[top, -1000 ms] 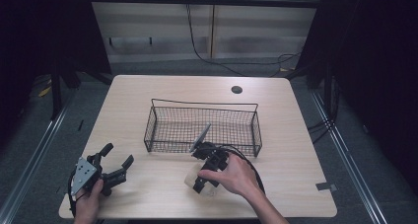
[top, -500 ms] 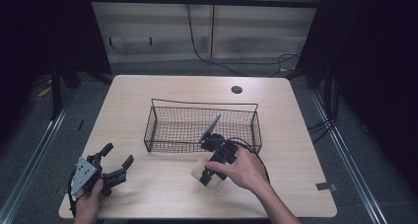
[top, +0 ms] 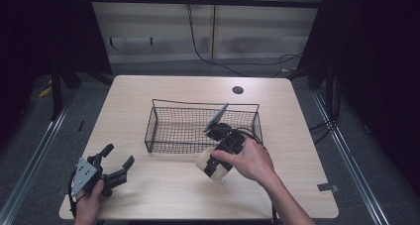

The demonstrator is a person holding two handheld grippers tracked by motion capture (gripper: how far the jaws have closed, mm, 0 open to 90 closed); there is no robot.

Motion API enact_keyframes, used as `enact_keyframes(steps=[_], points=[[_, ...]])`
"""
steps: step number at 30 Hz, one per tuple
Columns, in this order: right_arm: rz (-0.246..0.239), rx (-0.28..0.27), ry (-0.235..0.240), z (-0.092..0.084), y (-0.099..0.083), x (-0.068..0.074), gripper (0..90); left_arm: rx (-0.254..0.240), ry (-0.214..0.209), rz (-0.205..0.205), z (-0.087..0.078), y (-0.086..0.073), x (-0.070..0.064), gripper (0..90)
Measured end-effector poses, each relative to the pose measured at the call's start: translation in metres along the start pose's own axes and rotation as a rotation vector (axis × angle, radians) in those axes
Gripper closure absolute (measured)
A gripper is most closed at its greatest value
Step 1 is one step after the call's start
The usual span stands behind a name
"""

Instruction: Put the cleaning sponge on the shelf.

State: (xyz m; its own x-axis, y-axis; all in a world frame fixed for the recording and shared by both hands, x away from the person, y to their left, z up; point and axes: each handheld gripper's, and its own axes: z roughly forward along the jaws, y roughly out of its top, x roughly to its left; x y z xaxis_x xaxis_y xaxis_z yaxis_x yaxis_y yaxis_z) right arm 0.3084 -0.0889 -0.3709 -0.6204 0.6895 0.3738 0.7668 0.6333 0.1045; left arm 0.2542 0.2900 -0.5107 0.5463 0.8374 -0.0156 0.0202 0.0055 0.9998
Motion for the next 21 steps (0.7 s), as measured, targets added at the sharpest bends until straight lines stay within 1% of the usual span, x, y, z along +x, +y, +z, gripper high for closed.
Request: enact_keyframes(steps=[2,3,5,6,8,10,11,13,14,15,16,17,18,19,21], points=[[0.0,0.003,-0.003,-0.002,0.0,0.001,28.2,0.003,-0.001,0.005,0.0,0.0,0.0,15.5],[-0.005,0.003,-0.004,-0.009,0.002,0.001,28.2,-0.001,0.001,0.0,0.0,0.0,0.0,15.5],[-0.002,0.005,0.001,-0.014,0.003,0.002,28.2,-0.001,0.001,0.001,0.0,0.0,0.0,15.5],[-0.01,0.01,-0.007,-0.016,0.004,0.002,28.2,0.002,0.0,0.005,0.0,0.0,0.0,15.5],[0.0,0.015,0.0,-0.022,0.006,0.002,28.2,0.003,0.0,0.005,0.0,0.0,0.0,15.5],[-0.004,0.019,0.003,-0.026,0.008,0.002,28.2,0.002,0.0,0.004,0.0,0.0,0.0,15.5],[-0.004,0.011,0.005,-0.028,0.009,0.001,28.2,0.0,0.001,0.001,0.0,0.0,0.0,15.5],[0.005,0.012,0.007,-0.031,0.011,0.001,28.2,0.003,0.0,0.005,0.0,0.0,0.0,15.5],[0.017,0.015,0.011,-0.035,0.013,-0.002,28.2,0.003,0.0,0.005,0.0,0.0,0.0,15.5],[0.017,0.015,0.011,-0.035,0.013,-0.002,28.2,0.003,0.0,0.005,0.0,0.0,0.0,15.5],[0.029,0.013,0.003,-0.037,0.016,-0.007,28.2,0.002,0.0,0.004,0.0,0.0,0.0,15.5],[0.029,0.013,0.003,-0.037,0.016,-0.007,28.2,0.002,0.0,0.004,0.0,0.0,0.0,15.5],[0.036,0.011,0.006,-0.039,0.017,-0.008,28.2,0.002,0.001,0.005,0.0,0.0,0.0,15.5],[0.048,-0.002,0.003,-0.044,0.019,-0.012,28.2,0.003,0.0,0.005,0.0,0.0,0.0,15.5],[0.055,-0.005,-0.005,-0.048,0.021,-0.015,28.2,0.002,0.0,0.004,0.0,0.0,0.0,15.5]])
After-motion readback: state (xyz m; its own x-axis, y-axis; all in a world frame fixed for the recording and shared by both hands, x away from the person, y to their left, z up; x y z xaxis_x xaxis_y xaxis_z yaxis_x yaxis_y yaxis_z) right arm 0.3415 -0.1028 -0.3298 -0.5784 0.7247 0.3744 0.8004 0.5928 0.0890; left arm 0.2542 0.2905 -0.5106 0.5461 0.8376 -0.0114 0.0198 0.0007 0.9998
